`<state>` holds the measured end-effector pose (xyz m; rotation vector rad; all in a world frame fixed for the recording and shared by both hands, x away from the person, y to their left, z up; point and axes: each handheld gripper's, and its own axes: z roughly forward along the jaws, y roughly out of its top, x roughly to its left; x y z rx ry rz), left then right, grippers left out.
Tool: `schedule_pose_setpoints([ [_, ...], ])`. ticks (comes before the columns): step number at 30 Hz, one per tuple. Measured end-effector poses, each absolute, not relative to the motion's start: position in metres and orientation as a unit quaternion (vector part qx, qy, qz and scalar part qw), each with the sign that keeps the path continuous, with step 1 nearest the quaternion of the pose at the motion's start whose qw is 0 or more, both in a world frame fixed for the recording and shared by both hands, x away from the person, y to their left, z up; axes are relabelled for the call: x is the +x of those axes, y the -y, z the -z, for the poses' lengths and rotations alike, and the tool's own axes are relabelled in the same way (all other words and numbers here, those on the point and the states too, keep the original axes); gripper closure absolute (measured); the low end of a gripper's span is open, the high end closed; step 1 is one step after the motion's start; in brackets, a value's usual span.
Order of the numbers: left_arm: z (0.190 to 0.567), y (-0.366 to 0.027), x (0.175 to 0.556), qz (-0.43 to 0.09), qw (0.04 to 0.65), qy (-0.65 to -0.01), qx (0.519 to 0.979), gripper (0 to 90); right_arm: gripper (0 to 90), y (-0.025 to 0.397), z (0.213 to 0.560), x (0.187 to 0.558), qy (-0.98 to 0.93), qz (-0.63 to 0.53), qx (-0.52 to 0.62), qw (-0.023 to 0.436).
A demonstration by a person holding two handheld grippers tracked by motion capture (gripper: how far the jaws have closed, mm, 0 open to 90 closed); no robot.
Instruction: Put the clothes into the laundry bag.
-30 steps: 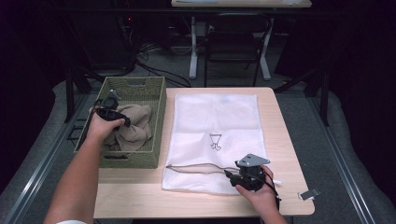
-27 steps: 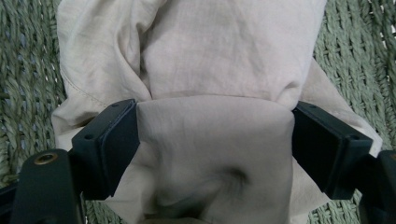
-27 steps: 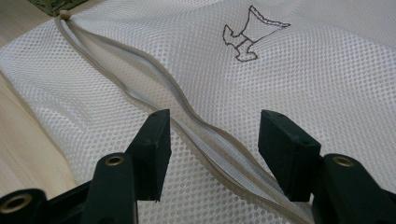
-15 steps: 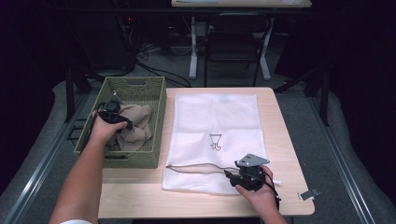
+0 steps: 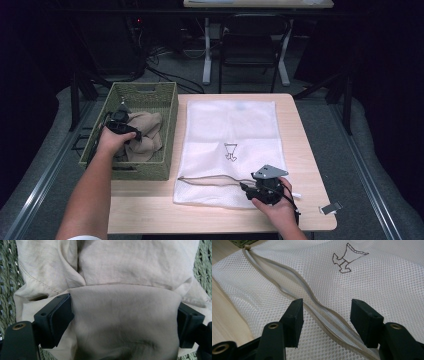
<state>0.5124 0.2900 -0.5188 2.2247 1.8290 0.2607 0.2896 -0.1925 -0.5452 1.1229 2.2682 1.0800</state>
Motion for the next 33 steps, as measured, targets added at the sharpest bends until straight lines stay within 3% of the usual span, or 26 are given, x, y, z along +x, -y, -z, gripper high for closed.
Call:
schedule_pose_setpoints([
  [11,0.524,-0.293,0.511,-0.084,0.122,-0.633,0.760,14.5,44.0,0.193,0.545,0.290,-0.809,-0.385,0.400,0.193],
  [20,0.534,-0.294,0.510,-0.079,0.114,-0.639,0.757,8.3,43.9,0.192,0.545,0.290,-0.810,-0.384,0.399,0.194],
  [33,0.533,-0.293,0.508,-0.087,0.108,-0.629,0.765,21.6,43.9,0.193,0.545,0.290,-0.810,-0.385,0.399,0.193],
])
